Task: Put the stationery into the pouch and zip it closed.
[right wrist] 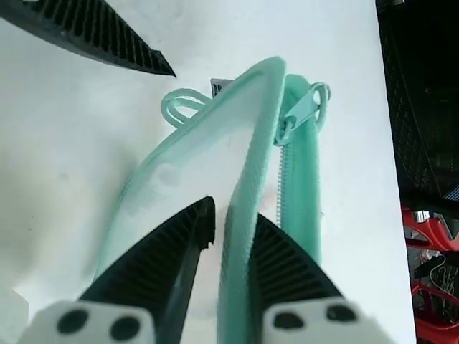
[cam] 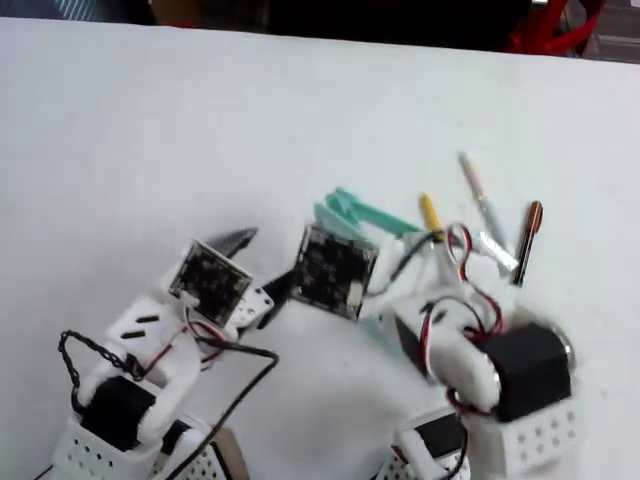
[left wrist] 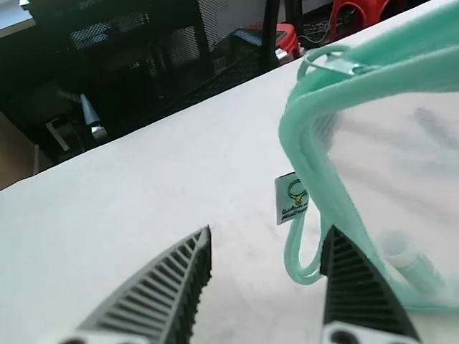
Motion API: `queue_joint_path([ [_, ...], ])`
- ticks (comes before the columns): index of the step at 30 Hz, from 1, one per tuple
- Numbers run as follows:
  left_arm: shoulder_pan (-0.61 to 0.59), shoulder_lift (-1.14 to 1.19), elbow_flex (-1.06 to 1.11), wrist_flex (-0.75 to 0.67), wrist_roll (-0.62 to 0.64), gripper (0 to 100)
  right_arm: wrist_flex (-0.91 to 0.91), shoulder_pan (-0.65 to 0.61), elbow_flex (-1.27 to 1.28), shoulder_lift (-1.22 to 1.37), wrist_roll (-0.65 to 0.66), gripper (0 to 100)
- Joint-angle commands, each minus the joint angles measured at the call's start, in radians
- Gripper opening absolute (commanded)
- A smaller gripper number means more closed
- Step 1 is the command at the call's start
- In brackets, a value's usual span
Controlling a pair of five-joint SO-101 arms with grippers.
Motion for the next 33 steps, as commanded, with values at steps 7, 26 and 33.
queue_joint_path([
  [7, 0.120, -0.007, 0.003, -0.043, -0.008, 25, 0.024, 0.010, 0.287, -0.110, 0.006, 15.2],
  [26, 0.196, -0.012, 0.017, -0.087, -0.098, 25, 0.024, 0.013, 0.328, -0.358, 0.338, 1.9],
  [33, 0.200, -0.012, 0.020, -0.095, -0.256, 25, 0.019, 0.024, 0.496, -0.449, 0.612, 1.9],
])
